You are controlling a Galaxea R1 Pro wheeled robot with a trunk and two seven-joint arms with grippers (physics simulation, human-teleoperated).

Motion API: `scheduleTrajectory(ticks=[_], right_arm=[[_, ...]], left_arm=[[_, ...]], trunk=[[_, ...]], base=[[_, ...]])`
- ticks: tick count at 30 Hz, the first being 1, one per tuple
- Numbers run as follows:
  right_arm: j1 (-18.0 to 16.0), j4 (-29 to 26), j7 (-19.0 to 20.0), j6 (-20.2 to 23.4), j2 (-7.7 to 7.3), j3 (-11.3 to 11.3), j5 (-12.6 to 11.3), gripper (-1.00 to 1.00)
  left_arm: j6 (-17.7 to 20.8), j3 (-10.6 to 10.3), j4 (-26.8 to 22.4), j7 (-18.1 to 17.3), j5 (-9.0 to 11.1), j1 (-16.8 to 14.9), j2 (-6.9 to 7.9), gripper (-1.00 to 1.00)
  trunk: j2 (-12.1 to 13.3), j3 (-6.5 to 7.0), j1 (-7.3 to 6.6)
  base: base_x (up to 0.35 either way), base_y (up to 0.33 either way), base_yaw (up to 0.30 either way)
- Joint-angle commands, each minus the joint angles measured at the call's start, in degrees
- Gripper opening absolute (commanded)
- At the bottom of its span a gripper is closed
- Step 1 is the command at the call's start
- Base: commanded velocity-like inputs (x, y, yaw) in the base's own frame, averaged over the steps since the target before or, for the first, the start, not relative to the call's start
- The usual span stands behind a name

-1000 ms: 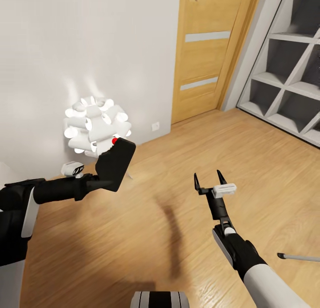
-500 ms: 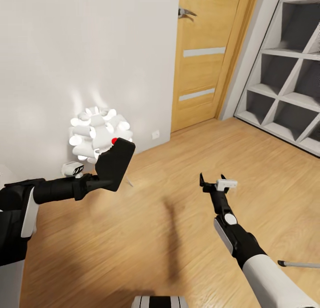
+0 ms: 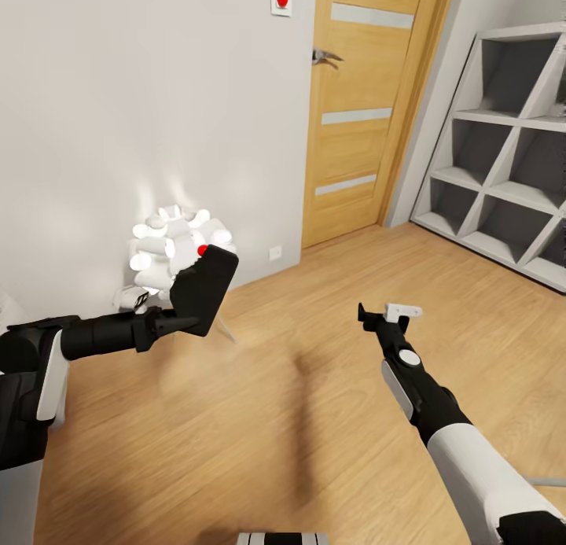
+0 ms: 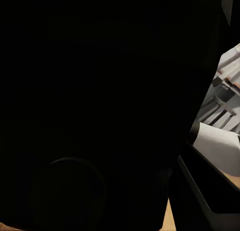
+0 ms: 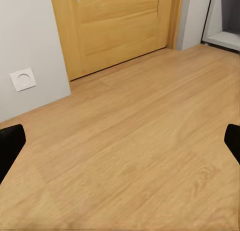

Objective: Attach the digital camera to the camera tripod in the bedroom.

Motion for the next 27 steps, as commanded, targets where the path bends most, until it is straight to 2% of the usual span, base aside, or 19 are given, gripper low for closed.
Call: scheduleTrajectory(ticks=[1,4,27], right_arm=[[-0.2,0.0,-0.5,0.2,-0.09,0.4,-0.6,1.00],[-0.9,0.0,-0.6,1.4,-0.09,0.4,-0.6,1.00],[-1.2,0.0,-0.6,1.5,-0.09,0.3,-0.7,1.00]], left_arm=[[0.6,0.0,0.0,-0.2,0.1,0.0,0.03,-1.00],[0.6,0.0,0.0,-0.1,0.1,0.0,0.07,-1.00],[0.6,0.0,0.0,0.1,0.0,0.0,-0.08,-1.00]], trunk=[[0.0,0.18,-0.03],[0.0,0.85,-0.11],[0.3,5.94,-0.70]], base=[[0.000,0.000,0.000],[0.000,0.000,0.000],[0.000,0.000,0.000]])
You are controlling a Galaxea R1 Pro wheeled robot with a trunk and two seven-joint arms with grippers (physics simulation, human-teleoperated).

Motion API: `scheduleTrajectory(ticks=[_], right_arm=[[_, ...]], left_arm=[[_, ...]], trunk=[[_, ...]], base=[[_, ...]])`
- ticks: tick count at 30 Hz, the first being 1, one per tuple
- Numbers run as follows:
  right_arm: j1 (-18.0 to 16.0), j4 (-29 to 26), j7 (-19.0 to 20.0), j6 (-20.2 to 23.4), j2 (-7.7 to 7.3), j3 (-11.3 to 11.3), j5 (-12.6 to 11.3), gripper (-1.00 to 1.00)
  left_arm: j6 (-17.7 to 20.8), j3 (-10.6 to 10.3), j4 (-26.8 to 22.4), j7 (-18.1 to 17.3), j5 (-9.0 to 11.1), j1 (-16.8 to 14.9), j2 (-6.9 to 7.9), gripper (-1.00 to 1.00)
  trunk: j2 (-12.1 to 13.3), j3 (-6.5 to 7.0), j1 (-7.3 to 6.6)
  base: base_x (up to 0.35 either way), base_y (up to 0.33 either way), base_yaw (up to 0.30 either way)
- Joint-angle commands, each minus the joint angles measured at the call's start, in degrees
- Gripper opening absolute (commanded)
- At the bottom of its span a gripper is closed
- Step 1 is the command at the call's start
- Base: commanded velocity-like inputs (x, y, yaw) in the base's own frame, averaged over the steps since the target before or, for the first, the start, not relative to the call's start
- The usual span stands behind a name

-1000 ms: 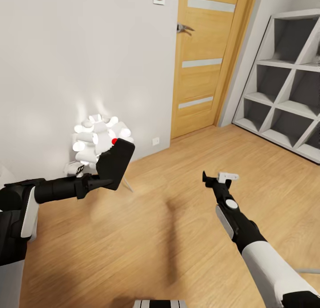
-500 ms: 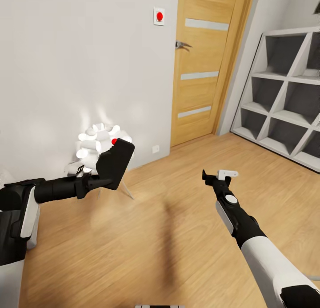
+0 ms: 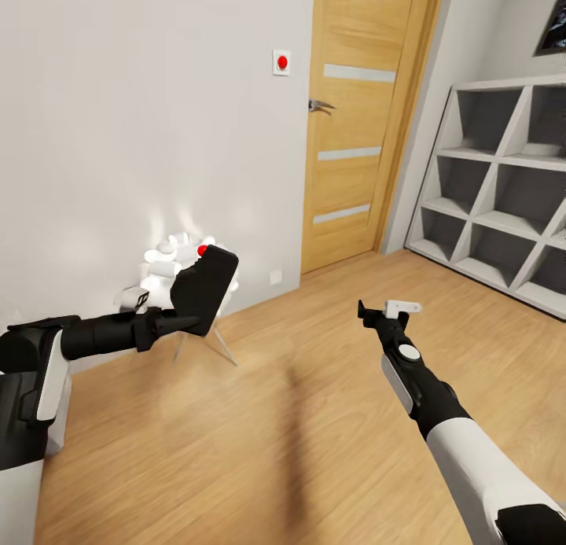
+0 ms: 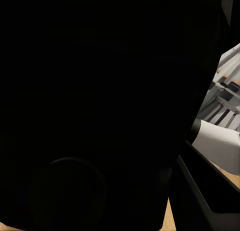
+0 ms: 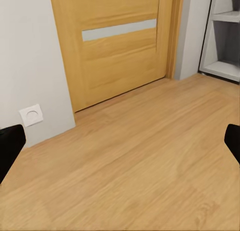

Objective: Attach the digital camera to the camera tripod in the bedroom.

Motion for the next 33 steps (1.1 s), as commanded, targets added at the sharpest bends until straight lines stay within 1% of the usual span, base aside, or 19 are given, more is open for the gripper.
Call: scheduleTrajectory(ticks=[1,33], right_arm=[[0.0,0.0,-0.5,-0.3,-0.09,0.4,-0.6,1.00],[0.0,0.0,-0.5,-0.3,-0.09,0.4,-0.6,1.00]], left_arm=[[0.6,0.0,0.0,-0.2,0.0,0.0,0.01,-1.00],[0.6,-0.1,0.0,0.1,0.0,0.0,-0.08,-1.00]], trunk=[[0.0,0.18,-0.04],[0.4,7.27,-0.86]], base=[[0.000,0.000,0.000],[0.000,0.000,0.000]])
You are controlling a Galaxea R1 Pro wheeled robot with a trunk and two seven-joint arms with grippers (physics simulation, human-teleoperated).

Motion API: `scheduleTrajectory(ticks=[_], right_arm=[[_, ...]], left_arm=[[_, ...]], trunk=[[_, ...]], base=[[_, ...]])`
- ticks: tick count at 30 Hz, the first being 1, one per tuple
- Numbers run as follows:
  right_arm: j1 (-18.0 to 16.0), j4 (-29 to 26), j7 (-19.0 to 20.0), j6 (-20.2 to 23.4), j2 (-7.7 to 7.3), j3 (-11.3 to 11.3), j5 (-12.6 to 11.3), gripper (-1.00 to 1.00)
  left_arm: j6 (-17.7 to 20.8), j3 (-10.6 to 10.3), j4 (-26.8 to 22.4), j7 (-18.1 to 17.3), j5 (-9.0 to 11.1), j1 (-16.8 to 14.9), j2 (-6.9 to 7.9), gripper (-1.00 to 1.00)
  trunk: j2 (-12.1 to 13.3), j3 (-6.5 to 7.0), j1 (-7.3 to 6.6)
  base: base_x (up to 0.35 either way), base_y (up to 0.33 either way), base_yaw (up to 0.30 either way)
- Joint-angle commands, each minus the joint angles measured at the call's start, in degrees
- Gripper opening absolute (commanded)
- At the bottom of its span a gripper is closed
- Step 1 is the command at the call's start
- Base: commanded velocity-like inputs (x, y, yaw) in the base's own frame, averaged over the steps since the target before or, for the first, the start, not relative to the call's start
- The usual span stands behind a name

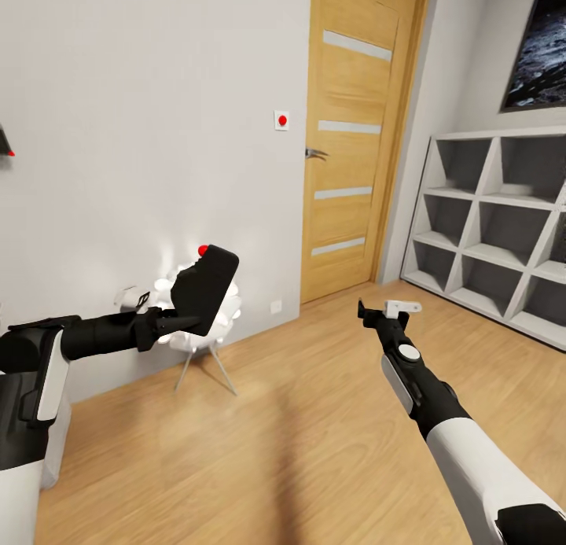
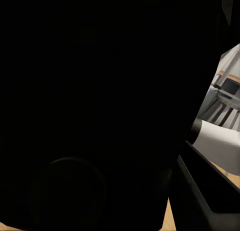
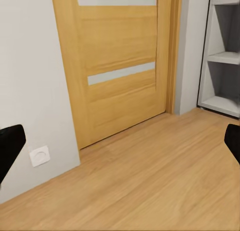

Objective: Attach the digital camera to the camera tripod in the bedroom.

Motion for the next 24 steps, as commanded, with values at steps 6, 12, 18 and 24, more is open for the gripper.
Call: scheduleTrajectory(ticks=[6,12,18,24], right_arm=[[0.0,0.0,-0.5,-0.3,-0.09,0.4,-0.6,1.00],[0.0,0.0,-0.4,-0.4,-0.09,0.5,-0.6,1.00],[0.0,0.1,-0.4,-0.6,-0.09,0.5,-0.6,1.00],[0.0,0.1,-0.4,-0.6,-0.09,0.5,-0.6,1.00]], left_arm=[[0.5,0.0,0.0,0.0,0.0,0.0,-0.06,-1.00],[0.5,0.0,0.0,0.1,0.0,0.0,-0.07,-1.00],[0.5,-0.1,0.0,0.1,0.0,0.0,-0.08,-1.00],[0.5,-0.1,0.0,0.1,0.0,0.0,-0.08,-1.00]], trunk=[[0.1,1.28,-0.16],[0.1,2.61,-0.32],[0.2,3.94,-0.47],[0.3,5.27,-0.63]], base=[[0.000,0.000,0.000],[0.000,0.000,0.000],[0.000,0.000,0.000],[0.000,0.000,0.000]])
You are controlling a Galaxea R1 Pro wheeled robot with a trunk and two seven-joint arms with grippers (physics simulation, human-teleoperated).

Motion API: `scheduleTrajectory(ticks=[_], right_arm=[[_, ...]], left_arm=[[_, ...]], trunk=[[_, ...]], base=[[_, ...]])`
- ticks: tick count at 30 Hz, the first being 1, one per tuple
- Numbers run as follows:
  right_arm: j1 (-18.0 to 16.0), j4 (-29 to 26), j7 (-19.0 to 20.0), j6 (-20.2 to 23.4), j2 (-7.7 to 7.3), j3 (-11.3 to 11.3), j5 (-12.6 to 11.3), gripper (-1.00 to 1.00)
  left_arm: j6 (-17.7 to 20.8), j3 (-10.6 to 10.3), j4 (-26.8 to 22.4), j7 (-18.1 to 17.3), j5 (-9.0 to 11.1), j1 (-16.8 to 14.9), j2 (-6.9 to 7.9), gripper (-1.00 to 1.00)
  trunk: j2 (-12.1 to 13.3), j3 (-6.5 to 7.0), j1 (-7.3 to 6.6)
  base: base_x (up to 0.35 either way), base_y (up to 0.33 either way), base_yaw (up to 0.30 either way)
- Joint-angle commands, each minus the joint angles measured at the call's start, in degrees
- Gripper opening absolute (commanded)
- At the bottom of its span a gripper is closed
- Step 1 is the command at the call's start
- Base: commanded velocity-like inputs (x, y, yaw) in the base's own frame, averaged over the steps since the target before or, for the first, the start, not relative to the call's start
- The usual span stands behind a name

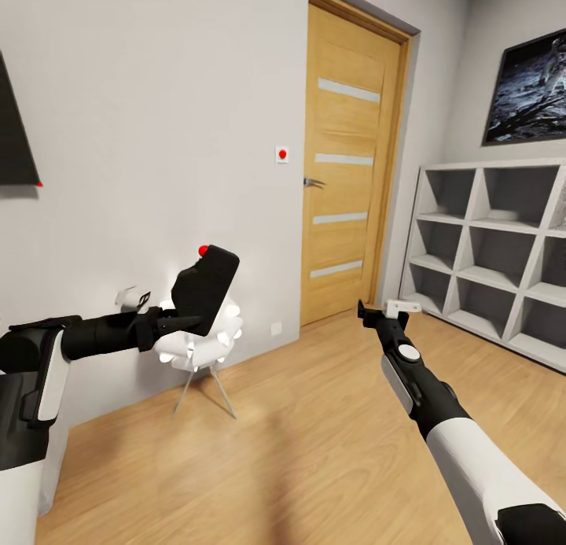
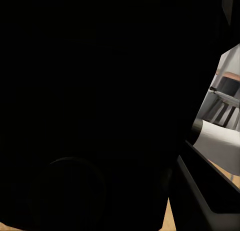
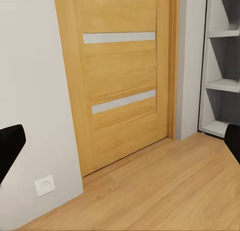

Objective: Attach the digital camera to the camera tripod in the bedroom.

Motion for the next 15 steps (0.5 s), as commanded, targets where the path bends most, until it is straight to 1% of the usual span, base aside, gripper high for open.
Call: scheduleTrajectory(ticks=[1,12,15], right_arm=[[0.0,0.0,-0.5,-0.3,-0.09,0.4,-0.6,1.00],[0.0,0.0,-0.4,-0.7,-0.09,0.3,-0.6,1.00],[0.0,0.0,-0.4,-2.3,-0.09,-0.7,-0.7,1.00]], left_arm=[[0.5,0.0,0.0,-0.2,0.0,0.0,0.01,-1.00],[0.5,0.0,0.0,-0.2,0.0,0.0,-0.05,-1.00],[0.5,0.0,0.0,-0.2,0.0,0.0,-0.07,-1.00]], trunk=[[0.0,0.17,-0.04],[0.1,2.60,-0.32],[0.2,3.27,-0.40]], base=[[0.000,0.000,0.000],[0.000,0.000,0.000],[0.000,0.000,0.000]])
